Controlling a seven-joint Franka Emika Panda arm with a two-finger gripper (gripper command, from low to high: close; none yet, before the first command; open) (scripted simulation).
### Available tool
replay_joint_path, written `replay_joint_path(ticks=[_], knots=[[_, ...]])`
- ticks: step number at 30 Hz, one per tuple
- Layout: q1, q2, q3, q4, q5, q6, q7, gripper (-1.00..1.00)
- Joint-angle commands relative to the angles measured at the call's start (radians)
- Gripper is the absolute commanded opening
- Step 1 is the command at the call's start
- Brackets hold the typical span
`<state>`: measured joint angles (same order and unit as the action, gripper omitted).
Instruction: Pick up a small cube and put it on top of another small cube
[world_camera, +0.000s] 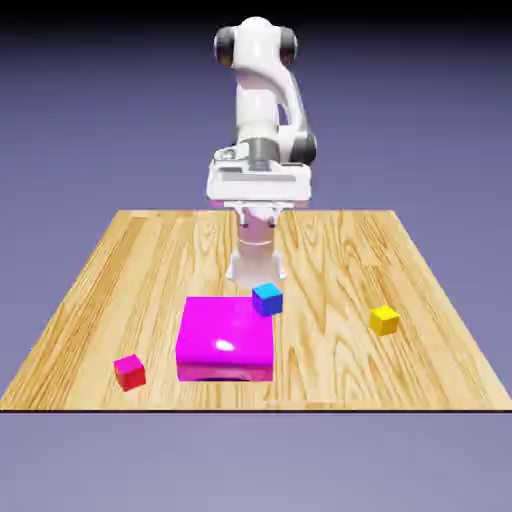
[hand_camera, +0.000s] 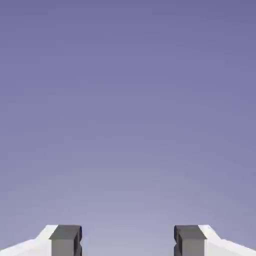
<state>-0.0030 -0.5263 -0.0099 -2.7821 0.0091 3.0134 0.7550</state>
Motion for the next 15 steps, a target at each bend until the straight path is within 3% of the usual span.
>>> replay_joint_path(ticks=[1,15], knots=[[-0.012,0.036,-0.008,0.023,0.008,-0.02,0.012,0.0],[-0.187,0.544,-0.124,0.347,0.113,-0.293,0.173,0.0]])
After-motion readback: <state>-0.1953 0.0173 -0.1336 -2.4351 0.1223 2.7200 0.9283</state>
